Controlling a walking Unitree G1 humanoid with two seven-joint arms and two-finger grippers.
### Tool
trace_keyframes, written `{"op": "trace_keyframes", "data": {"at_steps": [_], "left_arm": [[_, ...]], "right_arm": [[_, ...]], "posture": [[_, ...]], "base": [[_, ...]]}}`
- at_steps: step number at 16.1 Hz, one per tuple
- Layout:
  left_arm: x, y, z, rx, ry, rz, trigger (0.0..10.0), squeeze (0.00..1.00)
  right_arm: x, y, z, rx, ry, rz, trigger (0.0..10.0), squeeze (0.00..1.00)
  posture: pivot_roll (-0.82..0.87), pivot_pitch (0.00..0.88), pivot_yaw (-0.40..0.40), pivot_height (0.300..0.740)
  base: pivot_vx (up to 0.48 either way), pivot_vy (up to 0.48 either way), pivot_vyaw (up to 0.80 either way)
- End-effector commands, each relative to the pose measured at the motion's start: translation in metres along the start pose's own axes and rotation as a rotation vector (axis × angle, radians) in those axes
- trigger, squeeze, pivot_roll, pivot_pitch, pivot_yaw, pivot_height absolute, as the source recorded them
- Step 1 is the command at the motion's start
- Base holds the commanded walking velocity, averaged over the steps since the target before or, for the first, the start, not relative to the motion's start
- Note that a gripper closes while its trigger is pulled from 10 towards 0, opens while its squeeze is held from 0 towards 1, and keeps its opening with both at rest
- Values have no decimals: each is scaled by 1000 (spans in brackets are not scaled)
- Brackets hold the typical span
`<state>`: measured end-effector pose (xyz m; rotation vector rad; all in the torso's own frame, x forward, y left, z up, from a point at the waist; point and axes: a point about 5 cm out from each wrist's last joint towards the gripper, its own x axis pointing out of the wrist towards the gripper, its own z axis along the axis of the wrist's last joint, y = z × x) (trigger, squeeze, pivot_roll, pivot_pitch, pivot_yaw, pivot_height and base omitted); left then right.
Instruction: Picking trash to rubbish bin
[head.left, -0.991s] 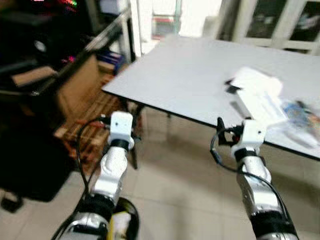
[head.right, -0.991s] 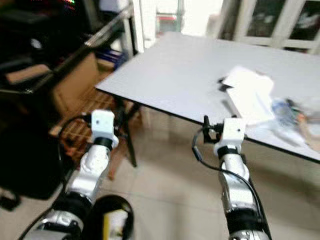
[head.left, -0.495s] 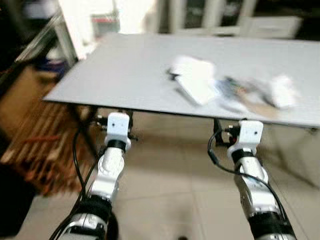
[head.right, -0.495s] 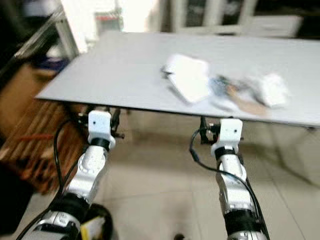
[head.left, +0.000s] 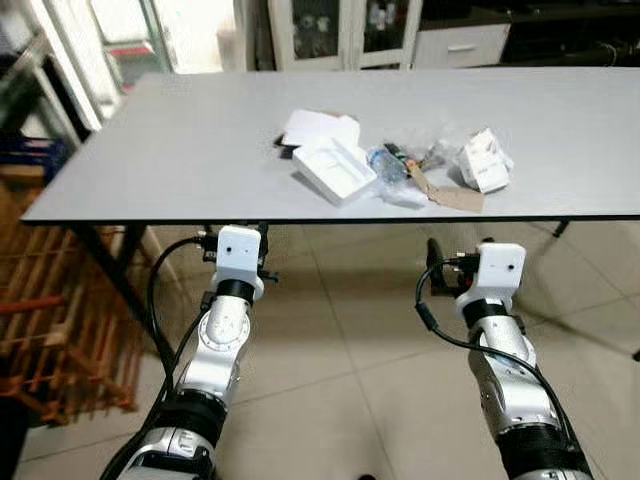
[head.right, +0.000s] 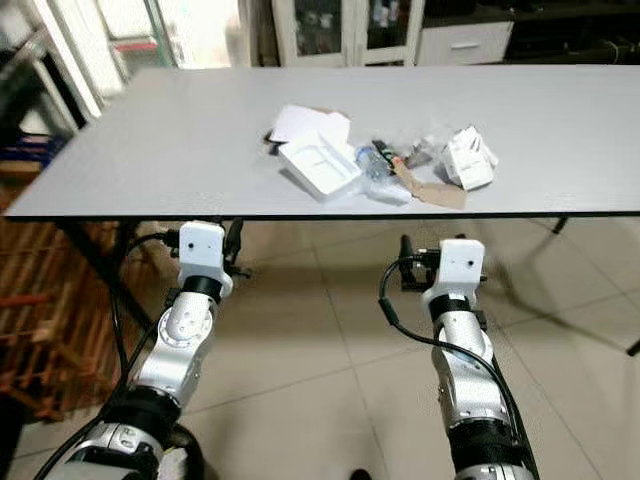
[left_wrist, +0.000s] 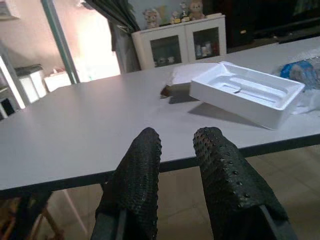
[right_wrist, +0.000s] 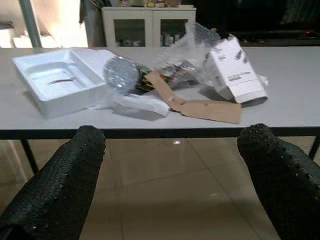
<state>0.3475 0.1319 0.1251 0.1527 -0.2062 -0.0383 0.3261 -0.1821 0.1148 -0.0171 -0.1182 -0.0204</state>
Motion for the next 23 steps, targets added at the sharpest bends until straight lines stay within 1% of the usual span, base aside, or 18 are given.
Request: {"op": "trace_keyframes", "data": {"at_steps": [1,3,6,12,17,20,23], "left_arm": [[0,1,-1,-9,7,3,10000,0],[0,1,-1,-23,16,4,10000,0],[-1,-1,-4,8,31,-11,10000,0],[-2,-2,-6,2,45,-11,10000,0],[-2,-1,-7,1,52,-2,10000,0],[-2,-1,-7,2,51,0,10000,0],[-2,0,-7,4,52,-1,10000,0]], "right_arm": [[0,2,1,-2,-4,11,10000,0],[0,2,0,-6,3,12,10000,0],[-1,3,-3,-24,22,10,10000,0],[-2,5,-5,-31,35,27,10000,0],[-1,6,-5,-43,39,44,10000,0],[-2,9,-4,-55,38,67,10000,0],[-2,9,-5,-62,41,70,10000,0]], "posture": [[-77,82,55,740],[-78,80,56,740],[-80,77,56,740],[-80,90,51,740],[-77,99,46,740],[-75,104,45,740],[-76,106,46,740]], "base": [[0,0,0],[0,0,0],[0,-106,0],[0,-480,0],[0,-480,0],[0,-330,0],[0,-330,517]]}}
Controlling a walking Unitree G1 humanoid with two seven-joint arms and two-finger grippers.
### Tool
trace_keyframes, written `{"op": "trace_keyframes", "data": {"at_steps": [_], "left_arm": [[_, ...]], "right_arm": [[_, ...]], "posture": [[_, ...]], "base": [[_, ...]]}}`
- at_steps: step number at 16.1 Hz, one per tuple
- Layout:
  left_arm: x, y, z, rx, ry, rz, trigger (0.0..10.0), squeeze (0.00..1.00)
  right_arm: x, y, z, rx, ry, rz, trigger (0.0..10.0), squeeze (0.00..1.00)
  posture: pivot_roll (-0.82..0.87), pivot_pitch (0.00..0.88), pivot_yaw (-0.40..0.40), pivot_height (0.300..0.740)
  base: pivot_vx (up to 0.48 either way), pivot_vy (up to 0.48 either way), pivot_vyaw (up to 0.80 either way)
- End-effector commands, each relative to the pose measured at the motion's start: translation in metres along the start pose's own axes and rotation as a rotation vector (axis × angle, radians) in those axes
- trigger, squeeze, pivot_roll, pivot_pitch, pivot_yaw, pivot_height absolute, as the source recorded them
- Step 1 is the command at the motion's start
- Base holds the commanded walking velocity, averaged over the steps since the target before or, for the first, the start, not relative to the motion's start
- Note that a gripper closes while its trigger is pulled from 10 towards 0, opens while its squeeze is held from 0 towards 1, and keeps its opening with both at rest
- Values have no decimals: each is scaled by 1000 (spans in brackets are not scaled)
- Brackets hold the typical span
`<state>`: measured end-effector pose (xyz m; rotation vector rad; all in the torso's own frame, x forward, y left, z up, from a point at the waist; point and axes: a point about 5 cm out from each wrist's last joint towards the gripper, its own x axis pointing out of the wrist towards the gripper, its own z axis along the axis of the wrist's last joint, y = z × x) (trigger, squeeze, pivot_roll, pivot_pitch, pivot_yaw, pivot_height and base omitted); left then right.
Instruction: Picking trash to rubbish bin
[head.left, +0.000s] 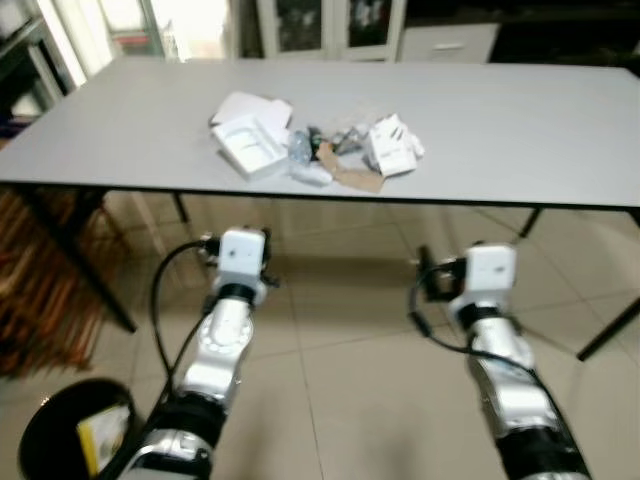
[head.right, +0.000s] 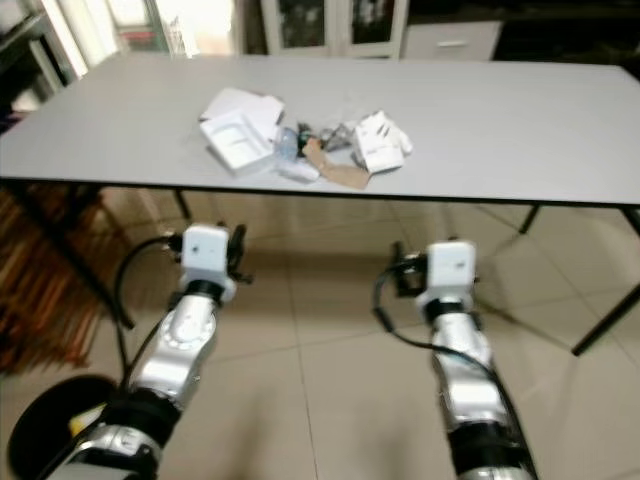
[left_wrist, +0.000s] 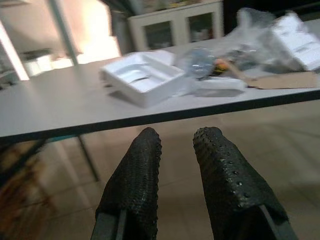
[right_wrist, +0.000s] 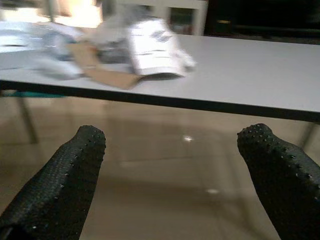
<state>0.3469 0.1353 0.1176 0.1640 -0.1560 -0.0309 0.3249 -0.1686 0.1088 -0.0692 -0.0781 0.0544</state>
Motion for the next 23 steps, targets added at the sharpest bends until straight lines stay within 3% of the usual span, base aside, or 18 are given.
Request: {"op": "trace_keyframes", "data": {"at_steps": [1,11,16,23], "left_arm": [[0,-2,0,-7,2,-3,10000,0],[-1,-4,0,-1,6,-6,10000,0],[-1,-6,-2,-35,25,-16,10000,0],[0,-5,-2,-28,26,-16,10000,0]], "right_arm": [[-1,-5,0,-13,5,-8,10000,0],[-2,-4,-1,-2,17,-5,10000,0],[-2,-3,-2,0,21,4,10000,0],[-2,0,-2,-5,17,22,10000,0]], "posture": [[-76,107,46,740],[-77,109,48,740],[-79,104,48,740],[-82,88,54,740]], "base": [[0,-330,538],[0,-332,153],[0,0,0],[409,0,0]]}}
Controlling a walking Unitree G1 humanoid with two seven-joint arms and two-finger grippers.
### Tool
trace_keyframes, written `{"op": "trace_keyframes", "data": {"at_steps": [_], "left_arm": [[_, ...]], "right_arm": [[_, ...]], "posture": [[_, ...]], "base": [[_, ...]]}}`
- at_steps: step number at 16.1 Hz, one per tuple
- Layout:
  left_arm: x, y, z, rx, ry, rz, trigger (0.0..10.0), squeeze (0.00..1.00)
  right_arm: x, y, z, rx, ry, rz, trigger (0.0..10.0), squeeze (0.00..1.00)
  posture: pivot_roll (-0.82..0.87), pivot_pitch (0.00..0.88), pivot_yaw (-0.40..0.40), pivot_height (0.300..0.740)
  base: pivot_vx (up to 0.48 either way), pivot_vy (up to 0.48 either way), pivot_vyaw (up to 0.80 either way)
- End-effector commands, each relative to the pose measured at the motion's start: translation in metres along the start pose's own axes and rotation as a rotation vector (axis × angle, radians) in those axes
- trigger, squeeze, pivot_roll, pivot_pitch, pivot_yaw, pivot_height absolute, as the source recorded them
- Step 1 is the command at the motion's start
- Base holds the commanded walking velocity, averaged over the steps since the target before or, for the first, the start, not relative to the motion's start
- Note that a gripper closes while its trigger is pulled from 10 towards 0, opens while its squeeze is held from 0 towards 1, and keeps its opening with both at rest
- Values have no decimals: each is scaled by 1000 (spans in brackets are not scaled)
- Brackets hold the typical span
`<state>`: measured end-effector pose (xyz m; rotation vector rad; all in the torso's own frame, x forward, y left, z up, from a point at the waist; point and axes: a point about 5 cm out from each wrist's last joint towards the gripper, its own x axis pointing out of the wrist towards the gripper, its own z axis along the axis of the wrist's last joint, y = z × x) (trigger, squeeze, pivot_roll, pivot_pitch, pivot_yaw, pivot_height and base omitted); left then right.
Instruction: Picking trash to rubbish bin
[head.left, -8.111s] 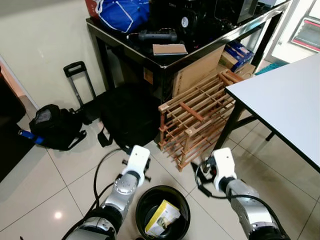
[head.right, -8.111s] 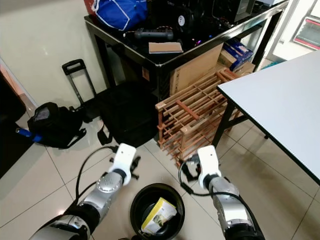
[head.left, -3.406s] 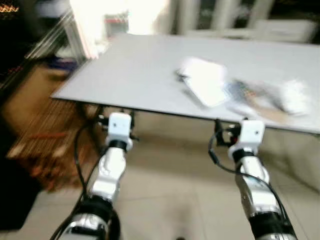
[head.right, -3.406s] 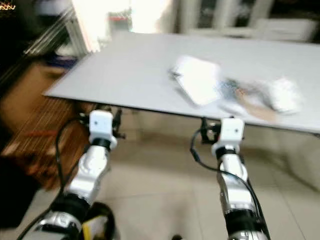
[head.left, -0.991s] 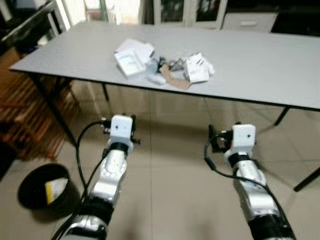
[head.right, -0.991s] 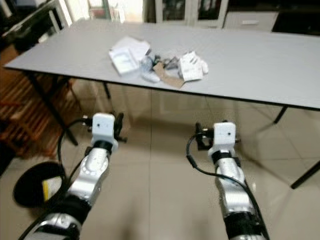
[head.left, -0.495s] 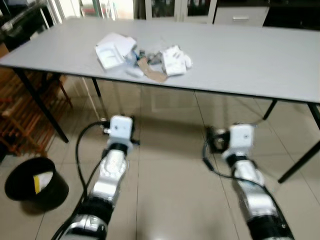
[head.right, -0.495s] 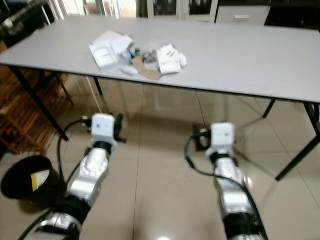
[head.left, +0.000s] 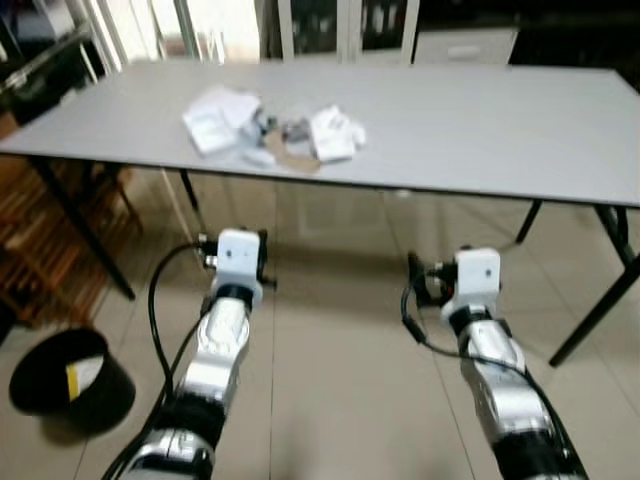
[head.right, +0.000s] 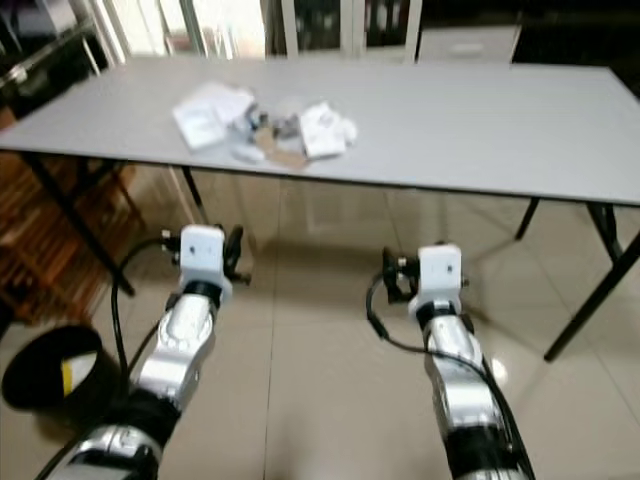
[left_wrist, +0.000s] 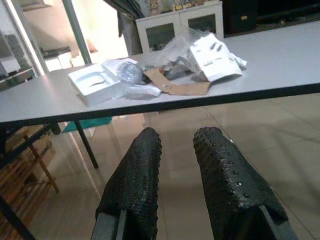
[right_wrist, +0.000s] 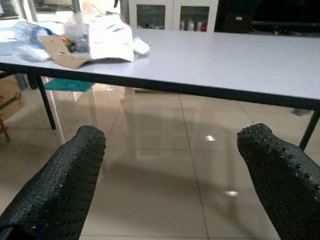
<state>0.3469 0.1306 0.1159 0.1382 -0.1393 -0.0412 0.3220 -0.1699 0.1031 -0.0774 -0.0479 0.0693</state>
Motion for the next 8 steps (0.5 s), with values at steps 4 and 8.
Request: {"op": "trace_keyframes", "data": {"at_steps": [4,8], "left_arm": [[1,-1,0,1,8,-10,10000,0],[0,-2,0,9,12,-10,10000,0]], "right_arm": [[1,2,4,3,-14,10,10000,0],[1,1,3,8,-3,4,10000,0]], "posture": [[-84,84,56,740],[-80,99,52,740]], "base": [[480,0,431],[324,0,0]]}}
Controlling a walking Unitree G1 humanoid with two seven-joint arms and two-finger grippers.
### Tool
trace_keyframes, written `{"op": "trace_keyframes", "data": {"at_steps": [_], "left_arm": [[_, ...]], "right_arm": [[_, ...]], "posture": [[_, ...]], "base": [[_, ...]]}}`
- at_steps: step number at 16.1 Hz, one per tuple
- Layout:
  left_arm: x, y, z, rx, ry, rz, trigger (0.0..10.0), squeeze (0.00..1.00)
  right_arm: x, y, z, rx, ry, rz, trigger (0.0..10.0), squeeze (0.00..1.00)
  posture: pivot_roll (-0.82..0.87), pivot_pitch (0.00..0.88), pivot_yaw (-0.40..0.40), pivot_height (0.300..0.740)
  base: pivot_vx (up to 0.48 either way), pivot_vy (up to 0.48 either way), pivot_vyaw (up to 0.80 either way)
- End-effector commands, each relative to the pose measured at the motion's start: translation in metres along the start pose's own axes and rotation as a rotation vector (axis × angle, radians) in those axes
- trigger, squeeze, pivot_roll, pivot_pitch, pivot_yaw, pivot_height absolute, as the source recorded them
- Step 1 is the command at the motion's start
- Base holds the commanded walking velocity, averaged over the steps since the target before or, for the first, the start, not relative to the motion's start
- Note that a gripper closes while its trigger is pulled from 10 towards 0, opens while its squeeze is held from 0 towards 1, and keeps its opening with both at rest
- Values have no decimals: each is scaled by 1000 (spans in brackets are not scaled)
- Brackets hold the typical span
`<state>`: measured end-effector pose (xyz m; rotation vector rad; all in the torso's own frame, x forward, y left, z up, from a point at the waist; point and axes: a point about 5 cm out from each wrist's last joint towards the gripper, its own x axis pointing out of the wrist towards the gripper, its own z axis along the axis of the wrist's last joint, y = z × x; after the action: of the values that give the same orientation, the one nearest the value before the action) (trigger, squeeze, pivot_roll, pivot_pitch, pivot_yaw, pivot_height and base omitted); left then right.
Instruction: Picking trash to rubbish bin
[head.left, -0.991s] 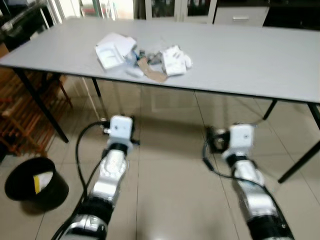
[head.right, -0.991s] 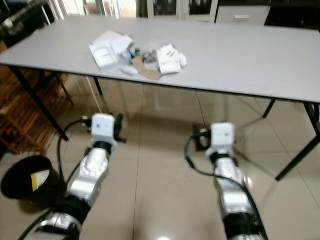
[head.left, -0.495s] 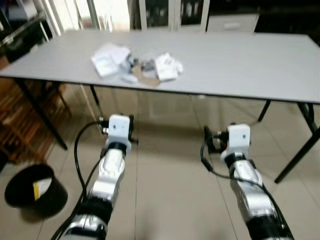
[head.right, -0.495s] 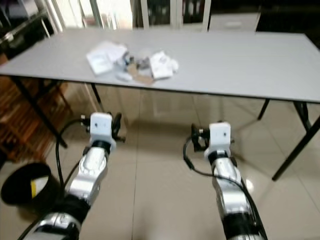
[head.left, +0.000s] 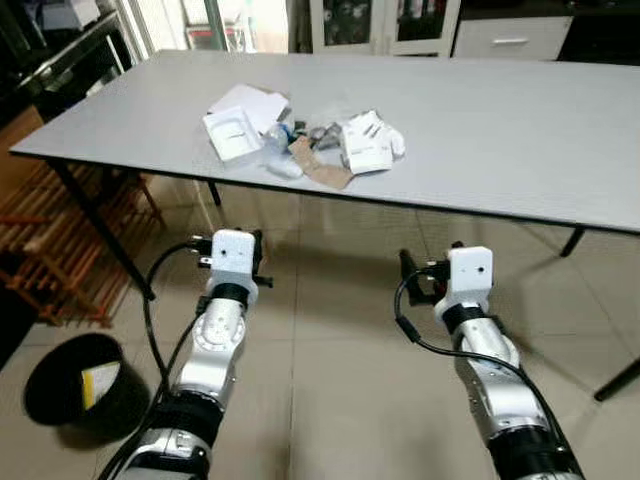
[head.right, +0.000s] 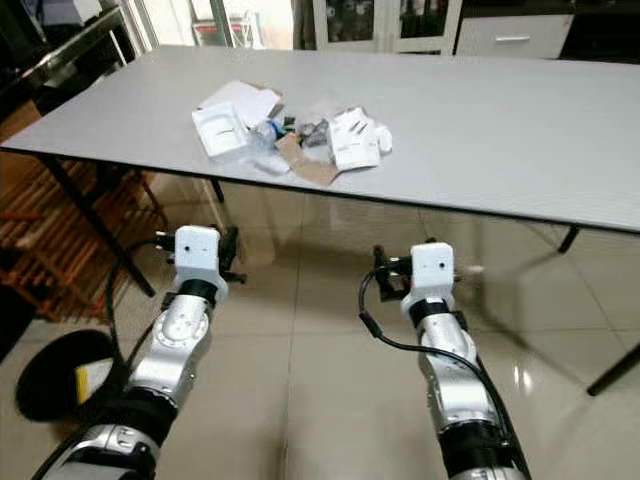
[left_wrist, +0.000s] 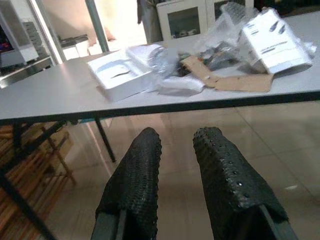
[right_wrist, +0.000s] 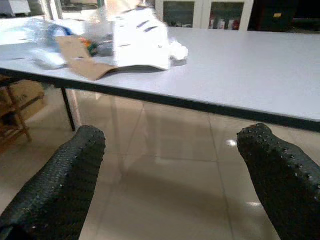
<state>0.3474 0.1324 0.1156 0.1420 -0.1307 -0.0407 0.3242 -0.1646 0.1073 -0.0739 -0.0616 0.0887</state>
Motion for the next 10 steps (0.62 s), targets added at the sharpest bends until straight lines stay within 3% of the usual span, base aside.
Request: {"op": "trace_keyframes", "data": {"at_steps": [1,5,8,9,10], "left_arm": [[-1,-3,0,6,5,-9,10000,0],[-1,-4,1,-8,-6,-14,10000,0],[-2,-9,2,8,-15,-38,10000,0],[-2,-10,0,11,-7,-53,10000,75],[-2,-13,0,1,2,-75,10000,1000]], "right_arm": [[-2,-4,-2,6,13,-15,10000,0],[-2,-3,-2,10,13,-15,10000,0],[-2,-5,-2,29,14,-29,10000,0],[-1,-5,-1,39,13,-31,10000,0],[-1,-6,-1,44,13,-38,10000,1000]], "posture": [[-79,101,51,740],[-78,106,48,740],[-79,108,47,740],[-79,109,47,740],[-78,109,46,740]], "base": [[352,0,0],[353,0,0],[0,0,0],[0,0,0],[0,0,0]]}}
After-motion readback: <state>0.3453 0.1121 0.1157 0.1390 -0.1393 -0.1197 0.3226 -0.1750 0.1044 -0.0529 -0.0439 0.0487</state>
